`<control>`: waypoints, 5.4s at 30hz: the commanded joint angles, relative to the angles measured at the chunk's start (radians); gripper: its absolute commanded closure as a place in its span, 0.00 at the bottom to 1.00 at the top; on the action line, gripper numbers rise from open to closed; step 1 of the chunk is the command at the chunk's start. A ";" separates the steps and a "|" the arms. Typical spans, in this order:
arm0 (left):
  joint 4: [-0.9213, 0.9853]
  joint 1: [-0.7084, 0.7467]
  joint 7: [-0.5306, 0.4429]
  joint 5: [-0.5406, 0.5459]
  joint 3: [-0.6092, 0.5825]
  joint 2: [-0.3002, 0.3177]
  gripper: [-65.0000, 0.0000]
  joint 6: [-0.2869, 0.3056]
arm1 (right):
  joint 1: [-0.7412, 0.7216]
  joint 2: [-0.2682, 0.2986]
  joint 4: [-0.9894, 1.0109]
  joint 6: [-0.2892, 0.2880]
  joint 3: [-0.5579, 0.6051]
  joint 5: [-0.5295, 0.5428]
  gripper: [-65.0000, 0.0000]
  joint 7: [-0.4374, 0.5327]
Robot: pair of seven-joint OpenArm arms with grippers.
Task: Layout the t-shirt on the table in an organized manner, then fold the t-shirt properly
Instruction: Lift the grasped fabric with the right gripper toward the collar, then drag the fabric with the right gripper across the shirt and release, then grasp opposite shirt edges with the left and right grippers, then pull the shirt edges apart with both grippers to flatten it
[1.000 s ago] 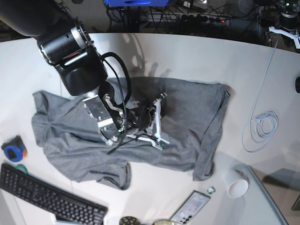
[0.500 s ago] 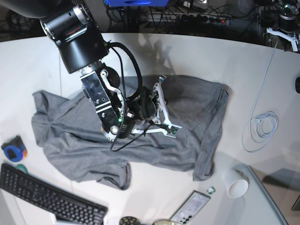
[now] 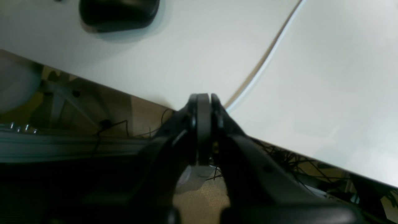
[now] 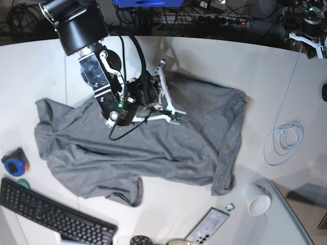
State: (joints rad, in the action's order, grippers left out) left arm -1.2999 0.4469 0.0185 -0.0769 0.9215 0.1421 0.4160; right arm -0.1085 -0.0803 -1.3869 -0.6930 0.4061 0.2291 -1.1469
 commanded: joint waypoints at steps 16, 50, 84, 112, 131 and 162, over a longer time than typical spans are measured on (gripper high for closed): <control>-0.019 0.007 -0.019 0.013 0.008 0.017 1.00 -0.009 | 0.092 0.027 0.065 -0.005 0.083 0.014 0.77 0.054; -0.070 0.013 -0.019 0.015 0.015 0.017 1.00 -0.009 | -0.314 -0.057 0.585 -0.005 0.078 0.014 0.54 0.456; -0.174 -0.047 -0.009 0.013 0.008 0.014 1.00 -0.009 | -0.208 -0.026 -0.021 -0.005 0.637 0.138 0.53 0.175; 0.064 -0.285 -0.005 0.002 -0.741 -0.060 1.00 -0.131 | 0.016 0.429 0.057 0.108 -0.709 0.135 0.89 0.379; 0.165 -0.382 -0.005 0.002 -0.747 -0.011 1.00 -0.133 | 0.057 0.402 0.200 0.111 -0.712 0.135 0.45 0.434; -0.077 -0.320 0.137 0.013 -0.741 0.011 1.00 -0.133 | 0.366 0.366 -0.121 0.111 -0.833 0.137 0.99 0.150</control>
State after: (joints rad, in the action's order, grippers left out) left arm -1.3560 0.1406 0.1902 -0.0719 0.1791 0.1452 0.2852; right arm 0.2657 0.2710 -1.4868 -0.5831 -0.4217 0.3603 -0.9997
